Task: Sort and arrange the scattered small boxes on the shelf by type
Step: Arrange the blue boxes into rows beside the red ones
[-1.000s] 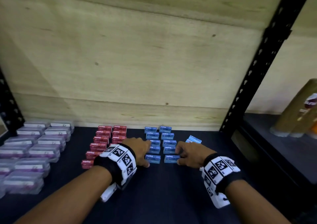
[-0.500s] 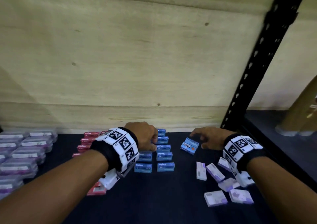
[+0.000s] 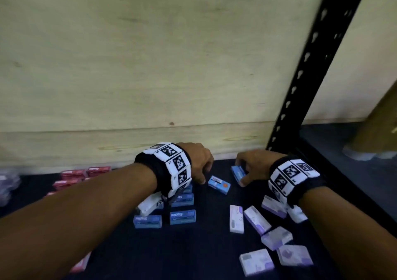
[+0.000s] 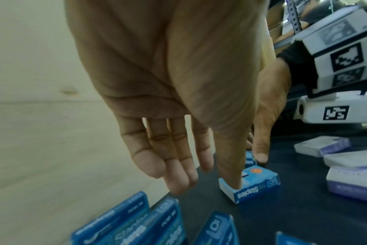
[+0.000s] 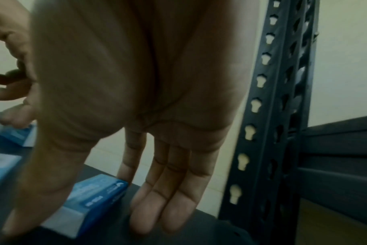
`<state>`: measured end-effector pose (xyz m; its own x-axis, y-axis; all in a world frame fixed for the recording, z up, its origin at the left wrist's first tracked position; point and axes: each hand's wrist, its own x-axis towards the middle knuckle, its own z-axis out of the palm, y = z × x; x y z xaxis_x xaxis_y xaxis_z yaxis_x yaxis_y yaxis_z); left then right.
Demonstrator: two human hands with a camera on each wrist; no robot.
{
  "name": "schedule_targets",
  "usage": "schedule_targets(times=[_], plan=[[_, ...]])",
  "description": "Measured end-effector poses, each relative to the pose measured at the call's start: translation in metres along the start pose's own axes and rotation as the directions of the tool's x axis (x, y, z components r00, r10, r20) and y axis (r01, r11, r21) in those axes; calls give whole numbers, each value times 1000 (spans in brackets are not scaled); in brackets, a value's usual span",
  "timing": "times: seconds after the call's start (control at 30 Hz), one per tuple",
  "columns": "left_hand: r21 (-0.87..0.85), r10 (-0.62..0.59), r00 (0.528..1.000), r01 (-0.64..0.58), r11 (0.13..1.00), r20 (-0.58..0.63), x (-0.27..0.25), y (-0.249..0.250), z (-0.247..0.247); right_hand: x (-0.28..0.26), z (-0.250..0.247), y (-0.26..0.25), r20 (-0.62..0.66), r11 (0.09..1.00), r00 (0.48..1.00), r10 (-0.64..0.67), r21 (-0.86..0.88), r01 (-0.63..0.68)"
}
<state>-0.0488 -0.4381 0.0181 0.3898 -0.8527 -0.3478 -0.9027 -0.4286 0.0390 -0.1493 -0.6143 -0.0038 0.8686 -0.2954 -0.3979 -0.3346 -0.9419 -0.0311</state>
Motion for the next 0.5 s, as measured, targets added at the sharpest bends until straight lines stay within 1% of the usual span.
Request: schedule_targets(times=[0.07,0.17,0.3,0.4,0.5], plan=[[22,54,997,-55,998,47,13,8,2,-1,3,12,-41,998,997,58,-18,-59],[69,106,990,-113,991,93,28,19,6,-3,6,23,-94,993,990,106,-41,-110],[119,135,983,-150,982,124,39,29,8,-4,8,31,-92,989,987,132,-60,-138],[156,146,986,-157,975,79,39,32,8,-8,5,31,-99,991,986,132,-18,-135],[124,141,990,-142,982,19,30,30,5,-16,2,27,-133,992,984,118,50,-112]])
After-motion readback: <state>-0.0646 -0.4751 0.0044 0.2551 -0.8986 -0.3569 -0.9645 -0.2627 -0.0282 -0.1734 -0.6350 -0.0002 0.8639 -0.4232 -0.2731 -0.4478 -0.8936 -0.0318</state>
